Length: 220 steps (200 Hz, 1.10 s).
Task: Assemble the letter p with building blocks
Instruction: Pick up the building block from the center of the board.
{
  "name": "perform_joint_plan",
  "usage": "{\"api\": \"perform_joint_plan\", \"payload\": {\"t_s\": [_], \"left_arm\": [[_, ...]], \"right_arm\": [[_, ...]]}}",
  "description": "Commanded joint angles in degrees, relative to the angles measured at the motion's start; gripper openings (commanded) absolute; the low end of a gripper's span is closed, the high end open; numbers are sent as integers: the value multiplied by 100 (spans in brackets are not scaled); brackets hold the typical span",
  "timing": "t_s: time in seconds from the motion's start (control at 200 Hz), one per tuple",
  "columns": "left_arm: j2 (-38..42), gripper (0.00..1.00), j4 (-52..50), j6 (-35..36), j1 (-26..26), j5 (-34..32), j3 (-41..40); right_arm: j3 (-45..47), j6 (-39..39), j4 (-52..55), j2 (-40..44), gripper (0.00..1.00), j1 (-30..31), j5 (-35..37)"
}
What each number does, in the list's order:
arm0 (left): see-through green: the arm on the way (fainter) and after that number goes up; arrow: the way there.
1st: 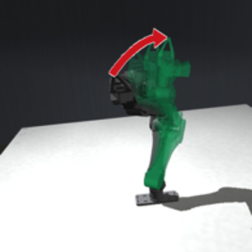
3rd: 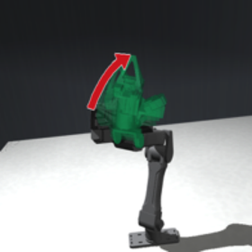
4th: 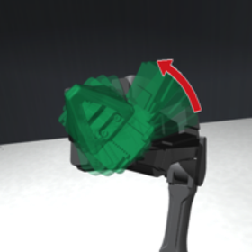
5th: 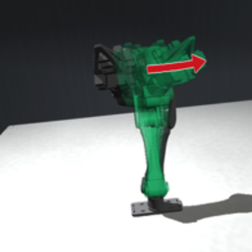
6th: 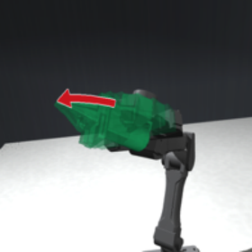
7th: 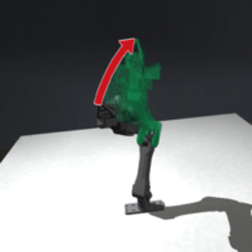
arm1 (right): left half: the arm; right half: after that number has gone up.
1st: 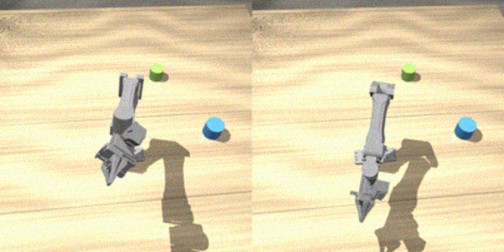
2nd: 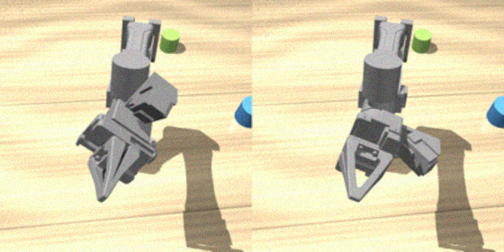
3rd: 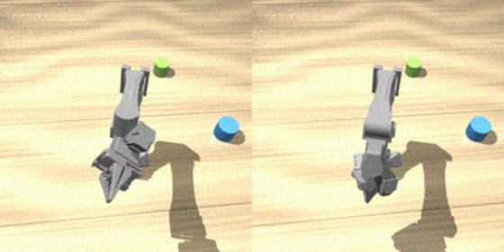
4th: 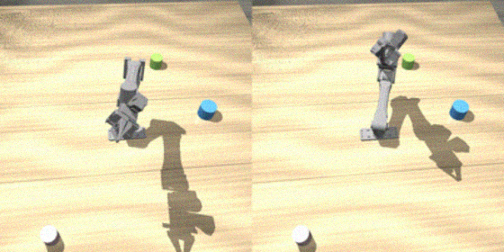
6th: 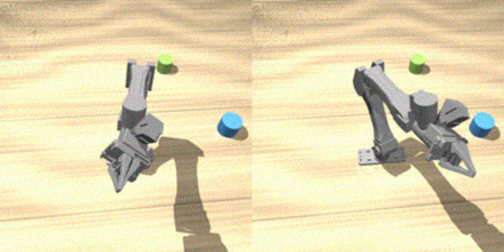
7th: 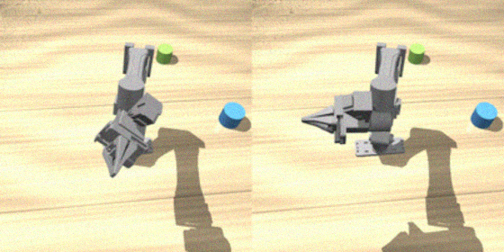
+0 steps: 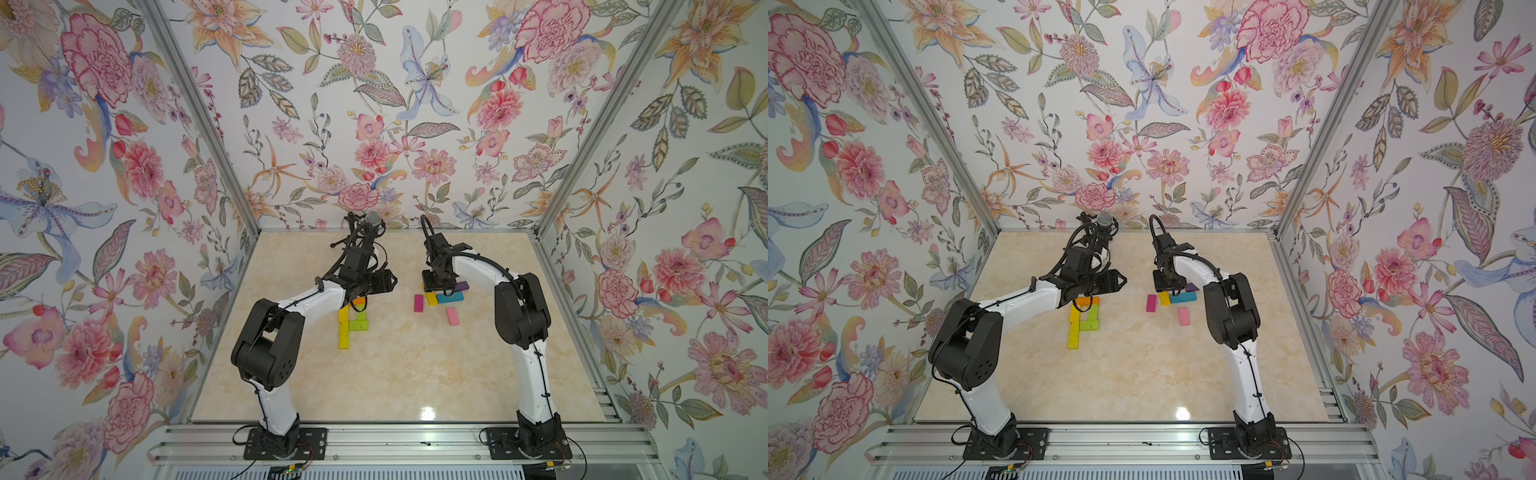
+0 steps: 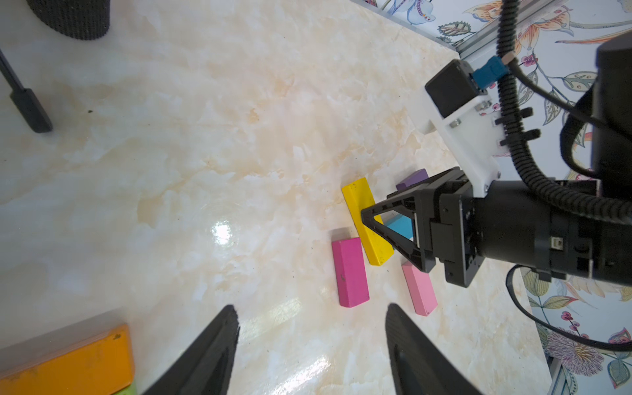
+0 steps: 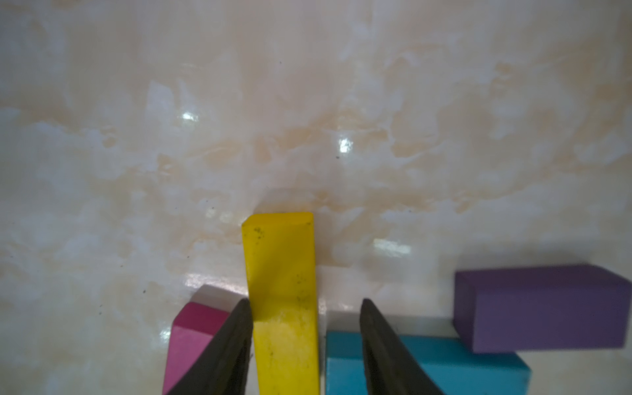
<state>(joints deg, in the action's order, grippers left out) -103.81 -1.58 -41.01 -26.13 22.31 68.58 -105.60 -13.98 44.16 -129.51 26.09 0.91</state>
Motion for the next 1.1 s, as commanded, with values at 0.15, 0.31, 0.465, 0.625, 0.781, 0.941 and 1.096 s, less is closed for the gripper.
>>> {"api": "perform_joint_plan", "payload": {"t_s": [0.15,0.31,0.465,0.625,0.781,0.941,1.096], "left_arm": [[-86,70,31,-10,73,39,37],[-46,70,49,5,71,64,-4],[35,70,14,41,82,64,-60],[95,70,14,51,90,77,-90],[170,70,22,52,99,65,-138],[243,70,61,50,121,66,-222],[211,70,71,35,116,130,-205]], "right_arm": [[-383,-10,598,-333,51,145,108],[-365,-116,957,-440,51,150,335],[-201,-202,1013,-437,42,188,385],[-172,-231,1000,-424,35,233,326],[-24,-298,929,-360,32,224,192],[418,-359,577,12,26,249,150],[826,-466,336,412,22,257,61]]}}
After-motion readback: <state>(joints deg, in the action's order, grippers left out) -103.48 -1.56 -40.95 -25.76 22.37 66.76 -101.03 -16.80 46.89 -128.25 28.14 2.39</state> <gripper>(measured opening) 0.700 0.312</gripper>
